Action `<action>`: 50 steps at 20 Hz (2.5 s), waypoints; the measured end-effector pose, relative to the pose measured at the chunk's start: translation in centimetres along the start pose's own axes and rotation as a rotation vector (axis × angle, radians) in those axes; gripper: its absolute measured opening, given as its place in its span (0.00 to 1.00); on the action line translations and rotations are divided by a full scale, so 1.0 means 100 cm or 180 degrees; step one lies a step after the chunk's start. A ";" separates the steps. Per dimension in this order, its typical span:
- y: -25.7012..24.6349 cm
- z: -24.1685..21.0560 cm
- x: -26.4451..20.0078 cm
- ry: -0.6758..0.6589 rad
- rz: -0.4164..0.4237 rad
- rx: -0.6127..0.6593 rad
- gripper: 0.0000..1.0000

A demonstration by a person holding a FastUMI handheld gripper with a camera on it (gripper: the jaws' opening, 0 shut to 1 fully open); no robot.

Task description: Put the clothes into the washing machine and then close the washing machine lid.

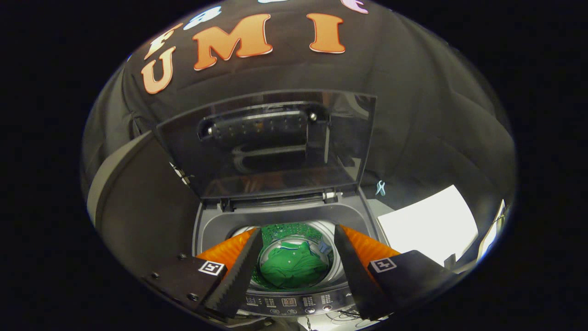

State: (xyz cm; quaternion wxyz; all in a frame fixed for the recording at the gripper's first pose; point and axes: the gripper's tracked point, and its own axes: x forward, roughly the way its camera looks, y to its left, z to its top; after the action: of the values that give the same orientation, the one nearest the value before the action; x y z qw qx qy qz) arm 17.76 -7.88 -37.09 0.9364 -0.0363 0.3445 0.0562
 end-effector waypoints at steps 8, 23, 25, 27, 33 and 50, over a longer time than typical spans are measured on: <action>0.007 0.086 -0.054 -0.0449 -0.0030 0.0016 0.99; 0.057 0.209 -0.009 -0.0924 0.0006 -0.0239 0.99; 0.061 0.207 0.009 -0.0842 0.0044 -0.0257 0.99; 0.065 0.208 0.026 -0.0789 0.0059 -0.0270 0.99; 0.078 0.206 0.064 -0.0629 0.0148 -0.0323 0.99; 0.078 0.189 0.046 -0.0603 0.0220 -0.0318 0.98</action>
State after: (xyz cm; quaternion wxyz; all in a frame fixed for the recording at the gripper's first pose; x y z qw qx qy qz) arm 32.34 2.25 -25.99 0.9593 -0.0655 0.2523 0.1087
